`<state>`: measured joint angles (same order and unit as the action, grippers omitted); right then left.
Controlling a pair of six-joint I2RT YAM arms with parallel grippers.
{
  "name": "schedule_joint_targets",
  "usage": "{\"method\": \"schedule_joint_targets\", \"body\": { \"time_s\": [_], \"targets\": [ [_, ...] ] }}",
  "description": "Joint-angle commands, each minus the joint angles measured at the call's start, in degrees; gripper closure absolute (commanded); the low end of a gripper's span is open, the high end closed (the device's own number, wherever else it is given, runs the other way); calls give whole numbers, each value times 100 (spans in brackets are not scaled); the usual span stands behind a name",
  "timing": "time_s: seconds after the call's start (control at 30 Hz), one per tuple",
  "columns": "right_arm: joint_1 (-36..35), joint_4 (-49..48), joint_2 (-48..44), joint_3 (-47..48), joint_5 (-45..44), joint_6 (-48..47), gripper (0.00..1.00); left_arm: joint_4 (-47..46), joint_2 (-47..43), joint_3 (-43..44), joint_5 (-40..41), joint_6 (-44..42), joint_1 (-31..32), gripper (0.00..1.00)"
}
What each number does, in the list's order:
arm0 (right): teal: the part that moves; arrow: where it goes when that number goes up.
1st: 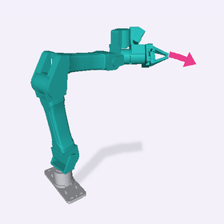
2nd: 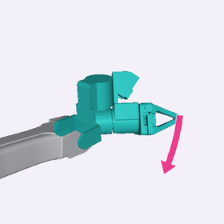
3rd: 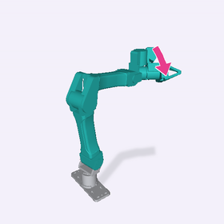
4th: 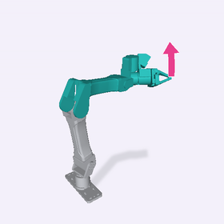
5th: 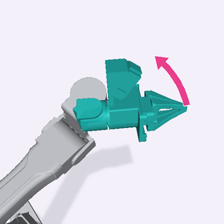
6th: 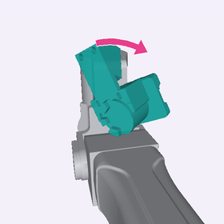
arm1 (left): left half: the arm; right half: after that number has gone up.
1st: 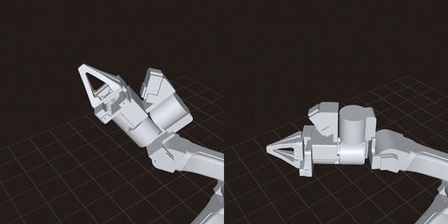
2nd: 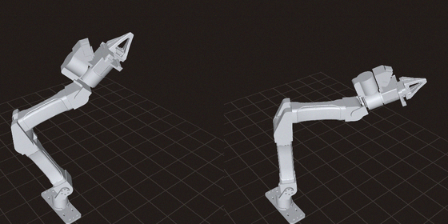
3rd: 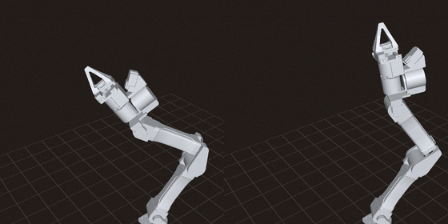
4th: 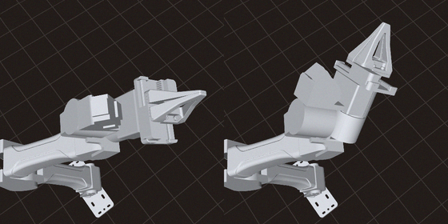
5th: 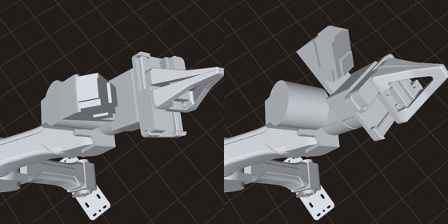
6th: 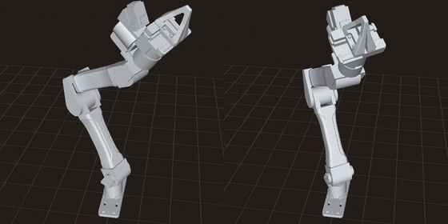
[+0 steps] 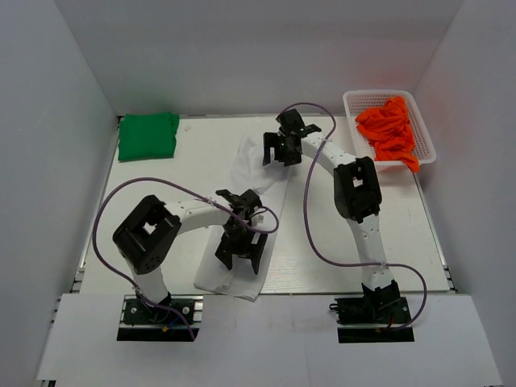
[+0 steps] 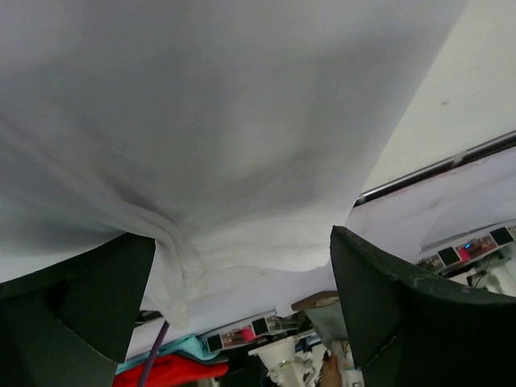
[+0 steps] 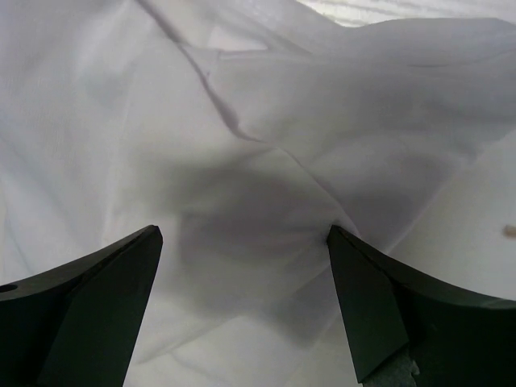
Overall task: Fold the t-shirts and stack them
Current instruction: Rotate the tshirt 90 degrees
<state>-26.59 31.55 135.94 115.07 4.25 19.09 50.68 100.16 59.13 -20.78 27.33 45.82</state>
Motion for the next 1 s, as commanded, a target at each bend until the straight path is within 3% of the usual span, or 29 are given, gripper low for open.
{"method": "schedule_joint_targets", "body": {
  "time_s": [0.0,0.13,0.2,0.27,0.4,0.6,0.67,0.83,0.97],
  "targets": [
    [66,123,424,506,-38,16,10,-146,389,370,-181,35,339,0],
    [224,71,688,973,-284,-2,10,153,961,1299,-329,97,743,0],
    [285,79,724,1044,-241,-2,10,-135,1014,1504,-863,219,849,0],
    [391,44,697,1053,-109,-80,10,-418,1067,1811,-867,342,919,0],
    [532,-96,609,1167,137,-370,10,134,1129,2566,386,396,920,0],
    [611,-158,153,1414,278,-600,10,628,402,2981,1215,396,867,0],
    [620,-210,-49,1274,261,-635,10,628,-3,2798,1216,466,789,0],
    [699,18,-1138,554,77,-398,10,812,-1558,1366,2005,1519,736,0],
    [655,-376,-2947,-2436,-250,-12,10,779,-2718,-46,2114,2293,682,0]
  ]
}}
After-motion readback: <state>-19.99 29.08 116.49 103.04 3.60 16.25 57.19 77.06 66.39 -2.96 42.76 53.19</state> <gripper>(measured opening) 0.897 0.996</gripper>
